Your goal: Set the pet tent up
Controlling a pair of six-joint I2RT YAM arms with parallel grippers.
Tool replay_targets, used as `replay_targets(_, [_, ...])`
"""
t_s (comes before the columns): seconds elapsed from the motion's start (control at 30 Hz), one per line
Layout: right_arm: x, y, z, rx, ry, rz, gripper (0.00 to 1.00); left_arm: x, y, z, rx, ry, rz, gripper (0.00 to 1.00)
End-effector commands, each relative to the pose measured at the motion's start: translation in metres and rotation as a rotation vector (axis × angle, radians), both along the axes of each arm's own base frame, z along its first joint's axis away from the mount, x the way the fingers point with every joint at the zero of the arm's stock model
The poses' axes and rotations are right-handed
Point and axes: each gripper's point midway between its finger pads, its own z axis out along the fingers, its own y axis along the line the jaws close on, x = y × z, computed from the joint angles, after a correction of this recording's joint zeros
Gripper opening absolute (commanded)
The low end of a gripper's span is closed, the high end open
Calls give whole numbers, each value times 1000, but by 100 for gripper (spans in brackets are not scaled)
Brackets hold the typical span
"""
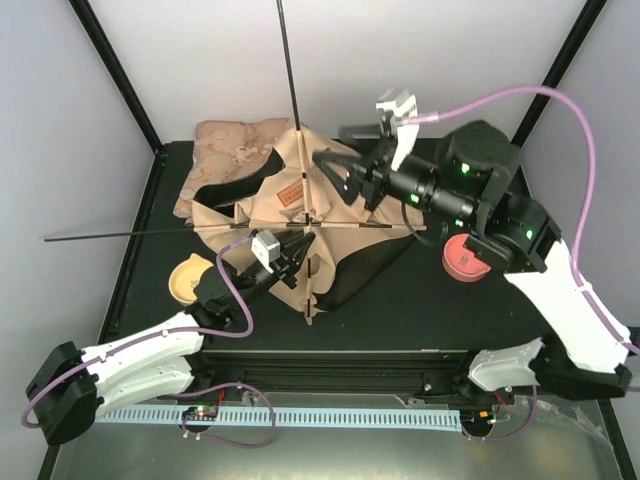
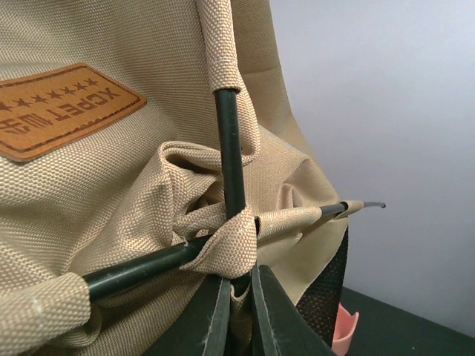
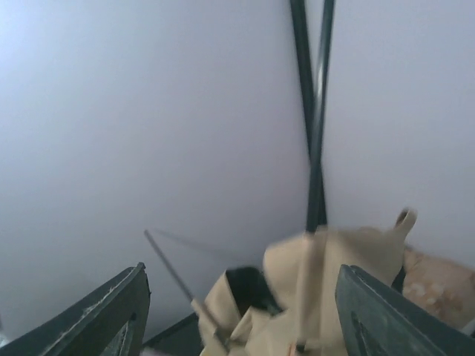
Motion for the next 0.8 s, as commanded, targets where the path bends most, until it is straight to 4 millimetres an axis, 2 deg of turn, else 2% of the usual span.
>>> replay_targets(0.0, [36, 4, -10, -129, 56, -134, 72, 0, -12, -28, 109, 48, -9, 2])
replay_targets(0.13, [54, 9, 9, -82, 34, -184, 72, -2, -17, -26, 111, 42, -17, 2])
replay_targets(0.3, [74, 12, 17, -46, 38, -242, 68, -7, -23, -21, 111, 30, -32, 2])
replay_targets(0.5, [81, 13, 22, -28, 13, -264, 58, -11, -29, -19, 116, 19, -44, 2])
replay_targets(0.57, [82, 11, 27, -17, 3, -274, 50, -12, -30, -18, 115, 18, -45, 2])
replay_targets(0.77, [75, 8, 29, -15, -19, -253, 9, -12, -31, -15, 114, 8, -36, 2])
